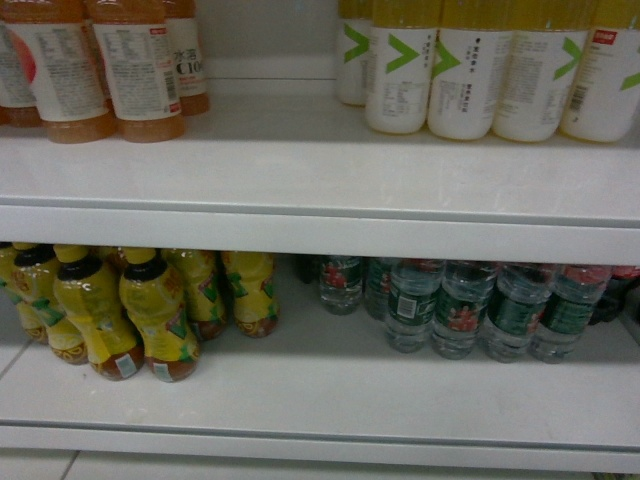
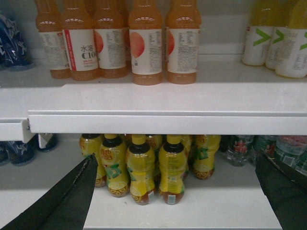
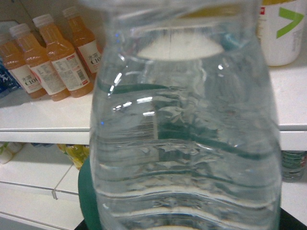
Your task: Move water from second to third shelf
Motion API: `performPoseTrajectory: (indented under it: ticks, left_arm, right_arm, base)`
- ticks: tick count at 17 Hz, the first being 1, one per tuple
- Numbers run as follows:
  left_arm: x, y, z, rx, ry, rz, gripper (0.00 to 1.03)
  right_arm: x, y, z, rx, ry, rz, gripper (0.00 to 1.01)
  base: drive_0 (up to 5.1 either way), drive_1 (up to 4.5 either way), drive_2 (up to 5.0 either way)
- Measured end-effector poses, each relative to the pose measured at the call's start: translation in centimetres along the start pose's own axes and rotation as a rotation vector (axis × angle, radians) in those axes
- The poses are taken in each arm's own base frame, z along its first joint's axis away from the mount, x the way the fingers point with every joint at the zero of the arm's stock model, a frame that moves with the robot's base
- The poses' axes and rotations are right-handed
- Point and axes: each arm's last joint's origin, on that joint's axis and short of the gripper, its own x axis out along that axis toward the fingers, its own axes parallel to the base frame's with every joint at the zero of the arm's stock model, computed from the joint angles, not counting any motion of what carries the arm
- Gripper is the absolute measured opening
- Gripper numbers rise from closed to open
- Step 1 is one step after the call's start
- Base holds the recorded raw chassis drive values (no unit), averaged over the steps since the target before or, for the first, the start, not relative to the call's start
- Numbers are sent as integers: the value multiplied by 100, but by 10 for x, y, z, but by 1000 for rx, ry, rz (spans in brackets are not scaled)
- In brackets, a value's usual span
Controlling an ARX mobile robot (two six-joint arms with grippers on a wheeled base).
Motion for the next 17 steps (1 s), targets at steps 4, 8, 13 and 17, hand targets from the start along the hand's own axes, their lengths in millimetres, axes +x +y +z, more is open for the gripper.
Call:
performPoseTrajectory:
  ticks: [4, 8, 13, 17]
  left_arm:
    - [0, 0, 0, 0, 0, 0, 98]
    - [0, 0, 0, 0, 0, 0, 98]
    - [0, 0, 0, 0, 0, 0, 98]
    - [0, 0, 0, 0, 0, 0, 98]
  right_arm:
    - [0, 0, 0, 0, -2, 1, 42]
    - [0, 0, 0, 0, 0, 1, 42]
    - [0, 0, 0, 1, 2, 1, 42]
    - [0, 0, 0, 1, 2, 2, 42]
  base:
    - [-442, 222, 222]
    - [-454, 212, 212]
    - [-445, 220, 220]
    - [-447, 216, 216]
